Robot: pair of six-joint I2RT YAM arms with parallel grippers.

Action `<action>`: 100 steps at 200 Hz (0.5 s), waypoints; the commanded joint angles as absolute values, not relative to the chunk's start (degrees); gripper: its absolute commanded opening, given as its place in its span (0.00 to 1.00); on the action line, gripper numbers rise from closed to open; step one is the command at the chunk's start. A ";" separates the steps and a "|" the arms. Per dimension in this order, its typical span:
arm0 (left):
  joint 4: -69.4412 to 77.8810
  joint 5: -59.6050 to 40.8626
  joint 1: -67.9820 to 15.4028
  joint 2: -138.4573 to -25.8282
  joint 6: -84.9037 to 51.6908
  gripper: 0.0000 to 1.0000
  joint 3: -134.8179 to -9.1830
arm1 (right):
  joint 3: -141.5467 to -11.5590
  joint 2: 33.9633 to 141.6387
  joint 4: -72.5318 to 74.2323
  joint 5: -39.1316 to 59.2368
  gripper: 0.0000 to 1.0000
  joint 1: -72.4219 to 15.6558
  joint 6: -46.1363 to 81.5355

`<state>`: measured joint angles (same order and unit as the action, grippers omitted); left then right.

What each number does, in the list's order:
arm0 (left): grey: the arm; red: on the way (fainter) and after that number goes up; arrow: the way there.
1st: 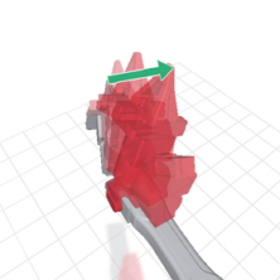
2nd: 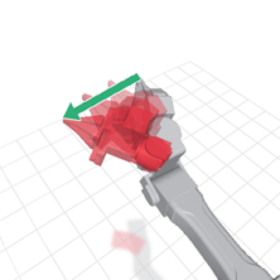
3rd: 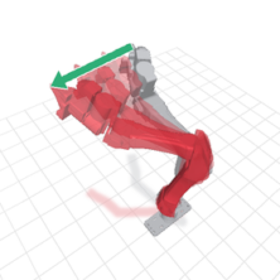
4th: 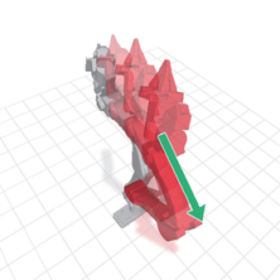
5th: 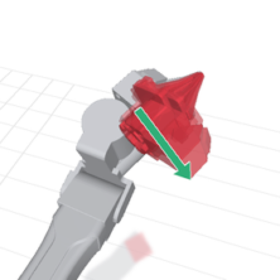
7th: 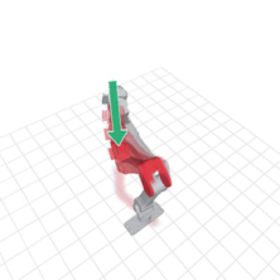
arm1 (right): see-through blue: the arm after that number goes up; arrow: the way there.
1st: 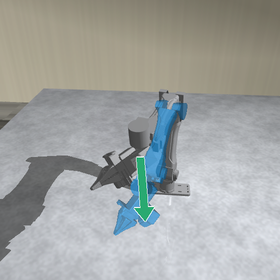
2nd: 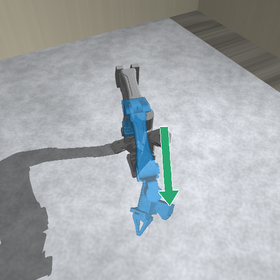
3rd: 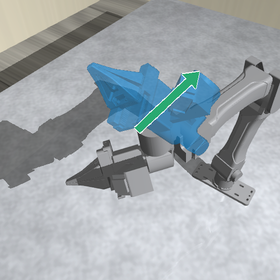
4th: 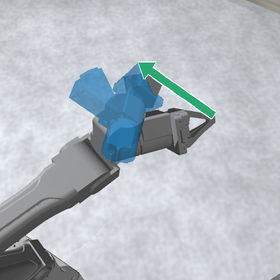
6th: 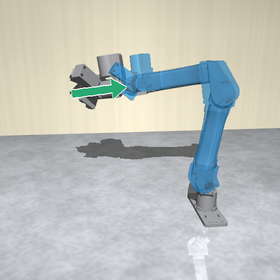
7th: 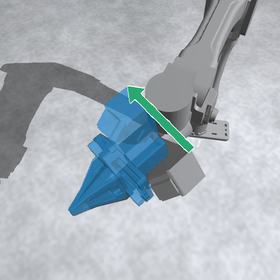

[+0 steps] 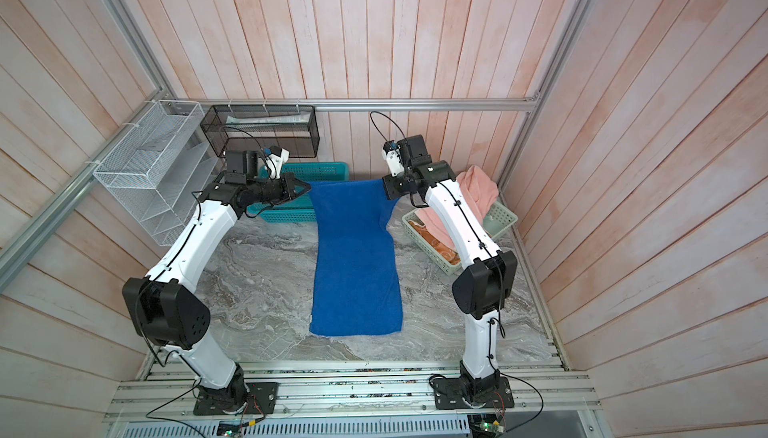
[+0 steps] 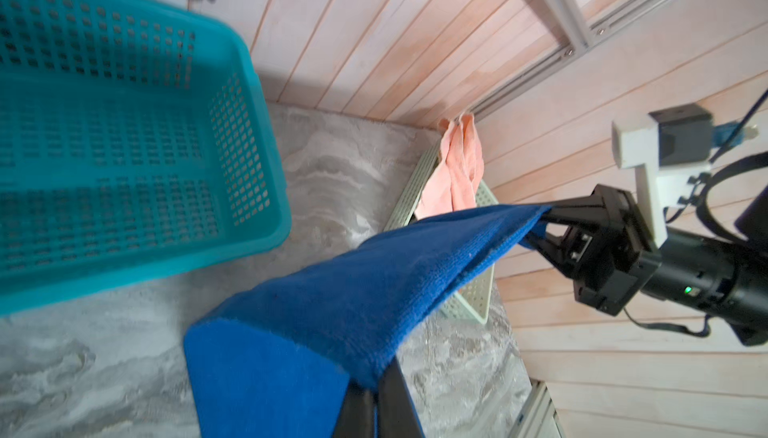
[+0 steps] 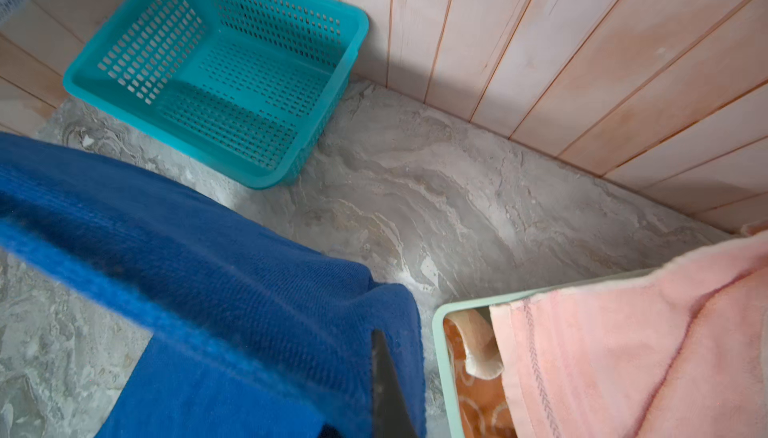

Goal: Fold and stack the towels

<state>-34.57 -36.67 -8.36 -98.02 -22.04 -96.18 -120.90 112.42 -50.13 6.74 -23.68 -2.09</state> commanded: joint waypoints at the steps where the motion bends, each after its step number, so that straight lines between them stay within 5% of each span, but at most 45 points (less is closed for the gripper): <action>1: -34.05 -36.45 -7.56 -92.87 -21.12 0.00 -88.55 | -112.98 106.71 -52.36 5.49 0.00 -23.92 -3.53; 80: -19.67 -37.88 -13.39 -74.16 -35.18 0.00 -38.76 | -59.56 85.65 -38.34 14.15 0.00 -31.46 10.11; 100: -13.83 -38.69 -14.83 -74.16 -39.07 0.00 -31.02 | -54.09 84.68 -35.54 17.55 0.23 -32.94 12.95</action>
